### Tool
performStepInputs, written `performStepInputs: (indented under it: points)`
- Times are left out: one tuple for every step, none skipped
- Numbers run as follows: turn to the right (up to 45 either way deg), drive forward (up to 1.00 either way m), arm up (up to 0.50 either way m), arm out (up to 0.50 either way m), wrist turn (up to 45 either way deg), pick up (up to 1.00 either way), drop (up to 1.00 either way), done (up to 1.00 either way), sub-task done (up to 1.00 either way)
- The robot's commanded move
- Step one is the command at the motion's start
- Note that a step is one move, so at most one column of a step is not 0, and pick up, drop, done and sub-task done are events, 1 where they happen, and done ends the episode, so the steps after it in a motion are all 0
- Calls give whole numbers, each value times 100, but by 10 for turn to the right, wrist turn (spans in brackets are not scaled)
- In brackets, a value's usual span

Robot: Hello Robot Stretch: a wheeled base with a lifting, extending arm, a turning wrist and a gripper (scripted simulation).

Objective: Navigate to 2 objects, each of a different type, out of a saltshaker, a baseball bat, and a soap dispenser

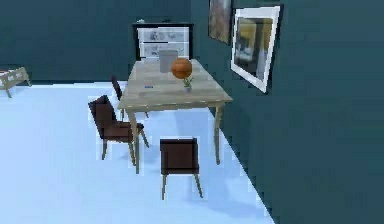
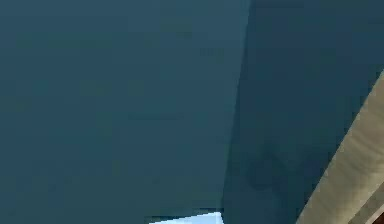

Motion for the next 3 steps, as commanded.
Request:
performStepInputs:
  points:
    - [0,45,0,0,0,0,0,0,0]
    - [-450,0,0,0,0,0,0,0,0]
    - [-90,0,0,0,0,0,0,0,0]
